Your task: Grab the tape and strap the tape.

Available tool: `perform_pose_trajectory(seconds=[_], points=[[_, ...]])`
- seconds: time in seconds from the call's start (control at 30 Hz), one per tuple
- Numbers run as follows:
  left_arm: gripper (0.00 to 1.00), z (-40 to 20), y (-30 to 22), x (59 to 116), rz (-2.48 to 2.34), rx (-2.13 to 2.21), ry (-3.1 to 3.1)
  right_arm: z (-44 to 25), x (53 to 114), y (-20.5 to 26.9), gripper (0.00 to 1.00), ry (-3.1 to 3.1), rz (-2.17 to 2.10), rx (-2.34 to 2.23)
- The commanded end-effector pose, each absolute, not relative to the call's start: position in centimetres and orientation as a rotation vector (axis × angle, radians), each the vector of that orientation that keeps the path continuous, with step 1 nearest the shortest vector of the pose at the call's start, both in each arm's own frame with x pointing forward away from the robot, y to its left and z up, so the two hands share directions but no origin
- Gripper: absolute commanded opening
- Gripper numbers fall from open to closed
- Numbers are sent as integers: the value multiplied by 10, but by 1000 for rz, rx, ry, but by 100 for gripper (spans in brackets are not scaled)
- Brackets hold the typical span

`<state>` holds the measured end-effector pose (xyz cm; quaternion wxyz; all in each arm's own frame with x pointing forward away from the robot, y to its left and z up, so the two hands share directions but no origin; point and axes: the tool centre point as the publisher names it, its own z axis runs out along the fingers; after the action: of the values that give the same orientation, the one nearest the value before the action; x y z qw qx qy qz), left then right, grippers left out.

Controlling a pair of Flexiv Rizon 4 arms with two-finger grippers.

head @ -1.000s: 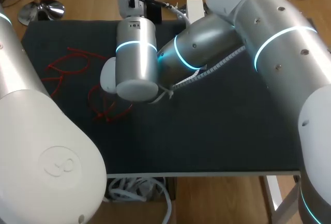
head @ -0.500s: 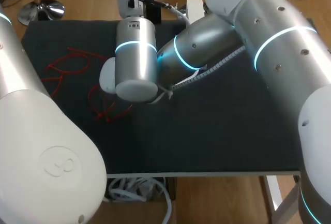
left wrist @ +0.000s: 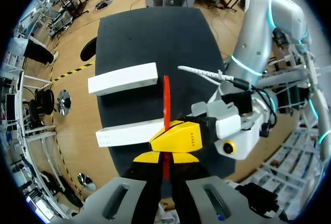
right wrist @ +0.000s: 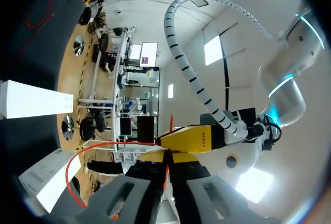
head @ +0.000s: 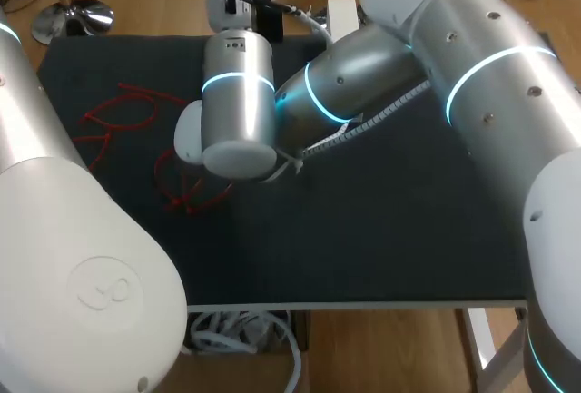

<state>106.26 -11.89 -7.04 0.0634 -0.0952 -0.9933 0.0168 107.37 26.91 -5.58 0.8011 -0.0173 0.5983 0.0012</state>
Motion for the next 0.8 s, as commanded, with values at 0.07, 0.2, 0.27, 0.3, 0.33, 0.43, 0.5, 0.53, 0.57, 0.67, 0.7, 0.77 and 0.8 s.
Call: perform_pose_trajectory(seconds=[0.07,0.2,0.27,0.3,0.33,0.43,0.5,0.53,0.57,0.67,0.7,0.77,0.8], points=[[0,-69,-119,1062,48,-287,-3000,-54,1073,269,7,1292,10,-37],[0,-69,-119,1062,48,-287,-3000,-54,1074,270,3,1292,13,-39],[0,-69,-119,1062,48,-287,-3000,-54,1074,269,4,1291,14,-39],[0,-69,-119,1062,48,-287,-3000,-54,1074,269,4,1290,13,-39],[0,-69,-119,1062,48,-287,-3000,-54,1074,269,7,1289,14,-40],[0,-69,-119,1062,48,-287,-3000,-53,1074,269,8,1287,12,-42],[0,-69,-119,1062,48,-287,-3000,-53,1074,269,12,1283,9,-42],[0,-69,-119,1062,48,-287,-3000,-53,1073,269,12,1283,10,-44],[0,-69,-119,1062,48,-287,-3000,-52,1072,269,12,1285,14,-44],[0,-69,-119,1062,48,-287,-3000,-50,1070,269,16,1277,19,-48],[0,-69,-119,1062,48,-287,-3000,-50,1069,268,16,1277,19,-48],[0,-69,-119,1062,48,-287,-3000,-50,1068,268,15,1280,19,-51],[0,-69,-119,1062,48,-287,-3000,-51,1067,268,15,1283,21,-52]])
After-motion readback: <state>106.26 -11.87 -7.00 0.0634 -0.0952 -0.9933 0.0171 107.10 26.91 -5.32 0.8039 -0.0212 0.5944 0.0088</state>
